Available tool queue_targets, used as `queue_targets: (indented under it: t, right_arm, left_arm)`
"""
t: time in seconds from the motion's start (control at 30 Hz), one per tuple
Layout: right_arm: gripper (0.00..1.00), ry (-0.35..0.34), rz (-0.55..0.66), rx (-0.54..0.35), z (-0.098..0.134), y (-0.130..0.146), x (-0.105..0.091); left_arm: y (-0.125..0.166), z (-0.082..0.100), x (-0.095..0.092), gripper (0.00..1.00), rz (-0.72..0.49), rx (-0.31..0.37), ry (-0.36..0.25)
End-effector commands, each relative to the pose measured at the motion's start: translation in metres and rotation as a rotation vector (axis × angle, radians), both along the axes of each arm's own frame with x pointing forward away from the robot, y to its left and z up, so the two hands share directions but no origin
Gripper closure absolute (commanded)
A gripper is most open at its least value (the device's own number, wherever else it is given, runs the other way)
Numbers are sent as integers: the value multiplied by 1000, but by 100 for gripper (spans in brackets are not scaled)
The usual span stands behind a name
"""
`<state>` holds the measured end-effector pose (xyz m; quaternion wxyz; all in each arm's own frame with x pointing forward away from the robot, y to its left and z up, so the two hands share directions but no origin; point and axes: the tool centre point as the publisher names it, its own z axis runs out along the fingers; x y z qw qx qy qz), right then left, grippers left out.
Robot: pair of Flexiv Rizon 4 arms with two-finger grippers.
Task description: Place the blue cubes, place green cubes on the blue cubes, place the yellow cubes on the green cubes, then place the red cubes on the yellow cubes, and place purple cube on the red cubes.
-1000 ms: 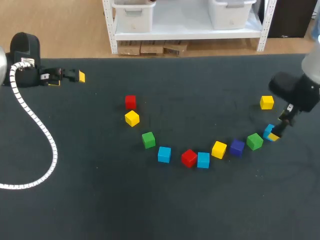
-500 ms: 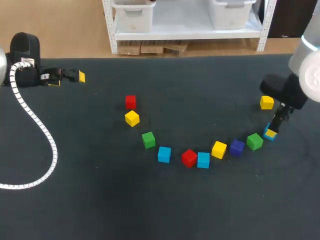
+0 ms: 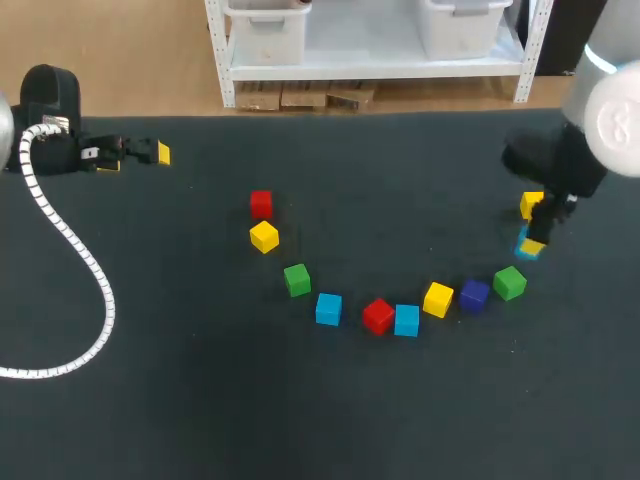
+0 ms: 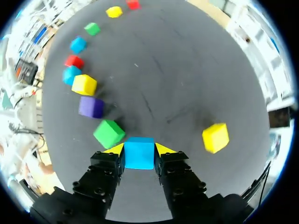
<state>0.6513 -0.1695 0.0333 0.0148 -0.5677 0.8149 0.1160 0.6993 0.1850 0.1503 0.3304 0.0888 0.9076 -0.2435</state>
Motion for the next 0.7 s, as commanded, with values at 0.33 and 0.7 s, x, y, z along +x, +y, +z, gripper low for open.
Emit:
queue_targets:
  t: [0.33,0.7]
  right_arm:
    - [100,-22,295,16,22,91,23]
    - [100,-4,380,-35,-8,121,45]
  left_arm:
    - [0,0,0,0,0,0,0]
    - [0,0,0,0,0,0,0]
